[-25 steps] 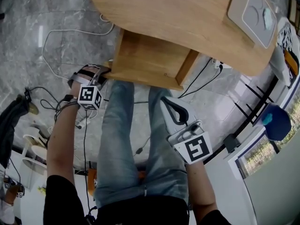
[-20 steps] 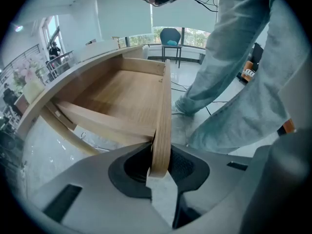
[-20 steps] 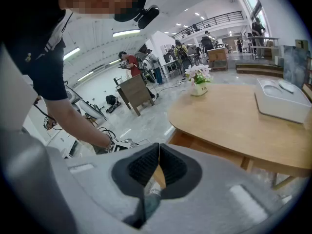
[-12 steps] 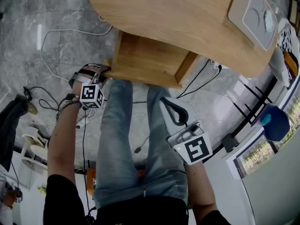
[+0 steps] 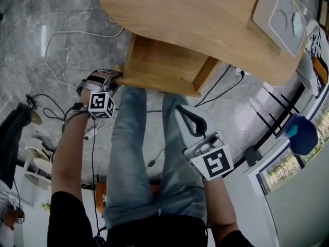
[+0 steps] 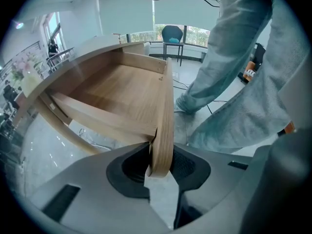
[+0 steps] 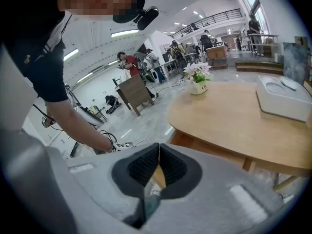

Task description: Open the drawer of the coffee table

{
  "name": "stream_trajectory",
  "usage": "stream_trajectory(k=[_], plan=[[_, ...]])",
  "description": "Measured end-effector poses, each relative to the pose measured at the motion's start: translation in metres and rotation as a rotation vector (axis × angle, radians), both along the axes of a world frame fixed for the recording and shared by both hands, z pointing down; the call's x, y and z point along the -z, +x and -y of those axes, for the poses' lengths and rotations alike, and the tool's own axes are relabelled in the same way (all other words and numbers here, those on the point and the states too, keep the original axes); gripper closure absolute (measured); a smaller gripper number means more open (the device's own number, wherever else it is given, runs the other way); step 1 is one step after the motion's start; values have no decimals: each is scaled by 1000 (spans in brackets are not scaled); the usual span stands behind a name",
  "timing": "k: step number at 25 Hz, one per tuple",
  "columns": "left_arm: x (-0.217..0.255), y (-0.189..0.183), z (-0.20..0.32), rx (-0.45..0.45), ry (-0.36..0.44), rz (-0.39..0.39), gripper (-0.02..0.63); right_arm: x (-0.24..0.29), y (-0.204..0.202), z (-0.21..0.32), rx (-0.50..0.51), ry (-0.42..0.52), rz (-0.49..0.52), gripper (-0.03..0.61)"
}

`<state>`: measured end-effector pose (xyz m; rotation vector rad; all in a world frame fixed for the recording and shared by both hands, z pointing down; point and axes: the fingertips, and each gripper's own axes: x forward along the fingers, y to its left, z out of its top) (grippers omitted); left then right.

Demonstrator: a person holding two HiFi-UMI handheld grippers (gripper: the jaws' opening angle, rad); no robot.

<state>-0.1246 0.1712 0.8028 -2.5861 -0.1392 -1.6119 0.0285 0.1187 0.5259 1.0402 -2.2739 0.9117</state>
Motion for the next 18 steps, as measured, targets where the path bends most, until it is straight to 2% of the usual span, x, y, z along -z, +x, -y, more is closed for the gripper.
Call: stream_trajectory(k=[3, 8, 15, 18], plan=[[-1, 0, -1, 42, -16, -4, 502, 2, -2, 0, 6, 3, 0, 578], [-5, 4, -6, 48, -26, -20, 426, 4, 1, 2, 13, 4, -9, 578], [9, -24, -8, 93, -38, 29, 419, 18, 3, 6, 22, 26, -10, 578], [30, -35, -1, 147, -34, 26, 419, 32, 3, 12, 30, 49, -8, 578]])
